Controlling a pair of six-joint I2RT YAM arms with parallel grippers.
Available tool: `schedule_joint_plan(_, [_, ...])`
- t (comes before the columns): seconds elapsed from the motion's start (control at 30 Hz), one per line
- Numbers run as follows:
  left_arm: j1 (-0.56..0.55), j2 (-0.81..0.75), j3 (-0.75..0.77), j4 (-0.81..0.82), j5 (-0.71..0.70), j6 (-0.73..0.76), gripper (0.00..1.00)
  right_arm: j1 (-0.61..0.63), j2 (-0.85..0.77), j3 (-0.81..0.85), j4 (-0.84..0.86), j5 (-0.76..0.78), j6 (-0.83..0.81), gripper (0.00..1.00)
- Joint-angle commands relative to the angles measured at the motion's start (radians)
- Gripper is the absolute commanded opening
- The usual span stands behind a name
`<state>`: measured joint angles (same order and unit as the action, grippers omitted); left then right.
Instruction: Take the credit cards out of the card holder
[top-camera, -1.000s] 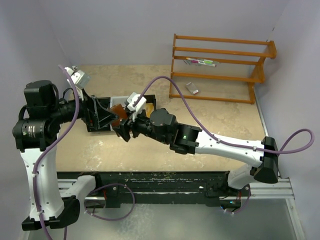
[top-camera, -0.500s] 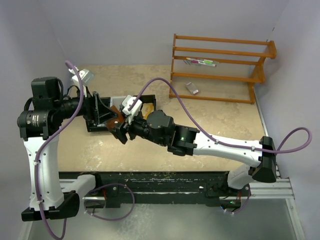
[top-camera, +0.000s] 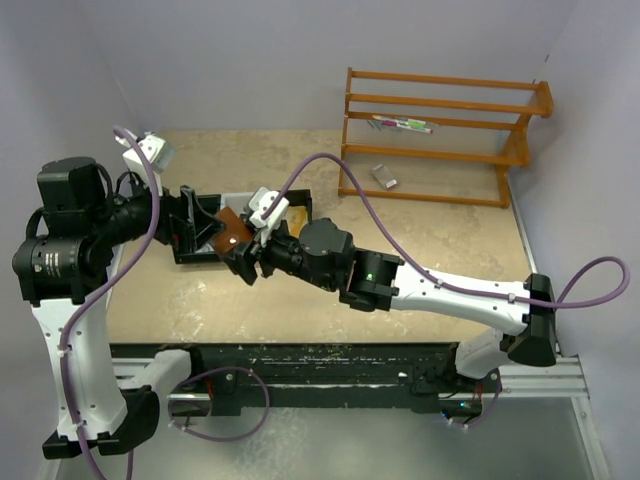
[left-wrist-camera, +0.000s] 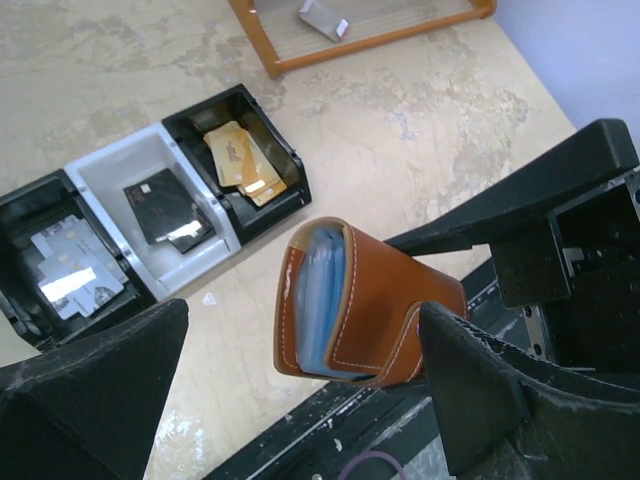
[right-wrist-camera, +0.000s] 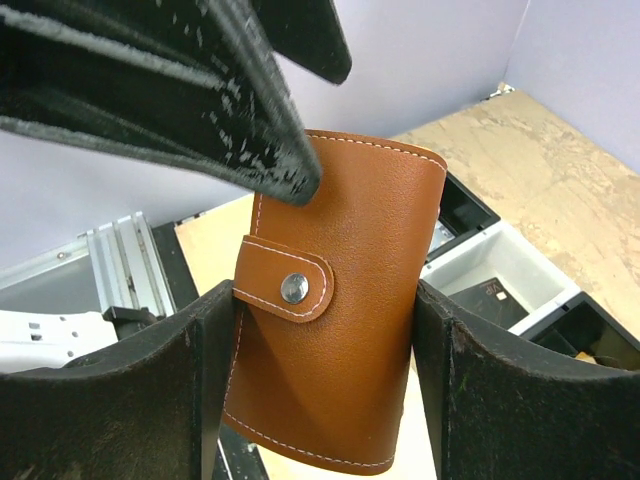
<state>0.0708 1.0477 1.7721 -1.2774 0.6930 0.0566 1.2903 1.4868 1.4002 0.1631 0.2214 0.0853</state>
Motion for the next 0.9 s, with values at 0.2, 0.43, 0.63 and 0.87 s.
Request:
schedule_joint_plan(0.2, [0.0, 0.063, 0.0, -0.095, 0.253, -0.012, 0.94, 0.012, -0.056, 0.017, 0.092, 0.015, -0.032, 0.67])
schedule_joint_plan(0.43, [0.001, 0.074, 0.003, -0.114, 0.36, 0.001, 0.73, 0.016, -0.068, 0.011, 0.112, 0.021, -0.05, 0.68])
schedule_joint_plan(0.63, [0.001, 0.073, 0.007, -0.11, 0.296, 0.007, 0.23, 0.017, -0.075, -0.003, 0.118, 0.026, -0.049, 0.68])
schedule_joint_plan(0.87, [0.002, 0.09, 0.021, -0.142, 0.261, 0.037, 0.0, 0.009, -0.07, 0.016, 0.053, -0.082, 0.051, 0.84])
